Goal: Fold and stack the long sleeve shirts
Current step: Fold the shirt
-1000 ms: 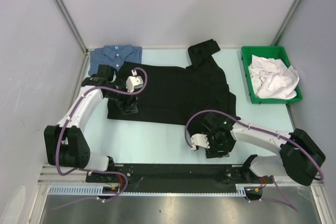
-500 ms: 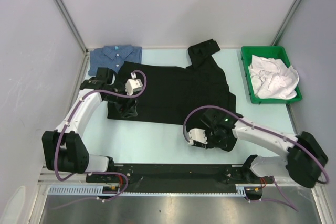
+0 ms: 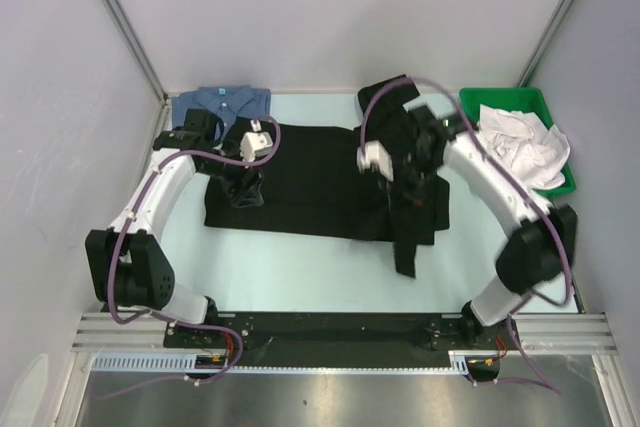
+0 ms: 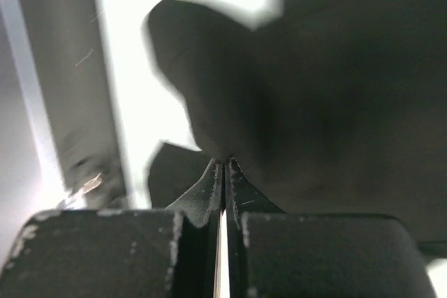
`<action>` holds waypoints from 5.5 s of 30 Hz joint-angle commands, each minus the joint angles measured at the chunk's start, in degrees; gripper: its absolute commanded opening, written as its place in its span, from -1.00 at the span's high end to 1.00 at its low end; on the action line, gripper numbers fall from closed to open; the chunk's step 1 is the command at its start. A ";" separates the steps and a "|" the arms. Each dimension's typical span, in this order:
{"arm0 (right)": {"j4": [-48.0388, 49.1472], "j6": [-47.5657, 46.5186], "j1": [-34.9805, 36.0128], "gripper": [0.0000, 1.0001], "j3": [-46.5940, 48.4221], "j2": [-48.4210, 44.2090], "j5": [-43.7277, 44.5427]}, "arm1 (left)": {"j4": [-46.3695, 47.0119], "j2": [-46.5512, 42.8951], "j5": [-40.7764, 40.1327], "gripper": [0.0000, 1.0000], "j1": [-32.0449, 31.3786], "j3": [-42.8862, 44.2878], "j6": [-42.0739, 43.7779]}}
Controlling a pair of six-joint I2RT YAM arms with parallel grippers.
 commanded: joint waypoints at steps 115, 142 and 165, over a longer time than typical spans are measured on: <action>82.91 42.17 23.75 0.46 2.48 26.20 28.81 | 38.26 -0.65 0.72 -0.91 17.41 -18.12 -66.12; 36.24 41.90 -14.22 -0.33 -14.92 1.06 10.33 | 35.01 13.68 -5.08 -0.19 3.17 -14.96 -68.33; 18.31 31.36 -23.10 -0.09 -17.91 9.50 5.94 | 32.73 11.58 -4.99 -0.19 2.38 -17.51 -66.40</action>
